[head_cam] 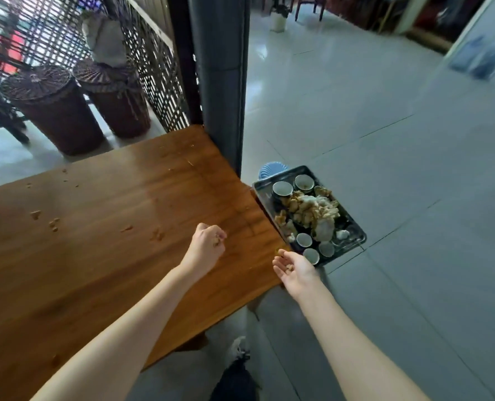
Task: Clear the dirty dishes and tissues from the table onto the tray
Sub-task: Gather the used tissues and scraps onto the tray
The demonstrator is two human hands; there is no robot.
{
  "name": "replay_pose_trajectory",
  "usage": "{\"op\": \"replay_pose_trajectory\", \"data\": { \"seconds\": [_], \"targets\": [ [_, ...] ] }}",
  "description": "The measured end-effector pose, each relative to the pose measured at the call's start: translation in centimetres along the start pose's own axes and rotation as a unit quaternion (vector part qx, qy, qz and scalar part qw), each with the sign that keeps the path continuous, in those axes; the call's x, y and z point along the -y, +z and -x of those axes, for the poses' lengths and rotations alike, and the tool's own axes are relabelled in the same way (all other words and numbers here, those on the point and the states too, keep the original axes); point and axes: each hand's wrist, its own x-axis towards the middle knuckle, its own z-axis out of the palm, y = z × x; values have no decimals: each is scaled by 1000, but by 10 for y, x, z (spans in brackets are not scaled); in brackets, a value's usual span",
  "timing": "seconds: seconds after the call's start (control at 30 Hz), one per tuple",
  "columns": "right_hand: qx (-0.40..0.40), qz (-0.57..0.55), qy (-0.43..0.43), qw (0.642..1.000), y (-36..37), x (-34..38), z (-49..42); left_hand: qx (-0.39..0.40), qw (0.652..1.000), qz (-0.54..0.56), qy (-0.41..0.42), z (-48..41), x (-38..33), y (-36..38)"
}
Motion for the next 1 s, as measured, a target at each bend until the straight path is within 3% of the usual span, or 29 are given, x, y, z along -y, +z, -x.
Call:
{"op": "replay_pose_trajectory", "data": {
  "seconds": [0.57,0.83,1.0],
  "targets": [
    [-126,-46,-43,990,-68,172,-100,127,989,3,78,-175,-106,86],
    [-136,-62,-24,988,-83,213,-159,137,989,0,55,-211,-118,121],
    [-119,2,4,993,-92,236,-211,128,992,0,10,-233,-122,161]
  ]
}}
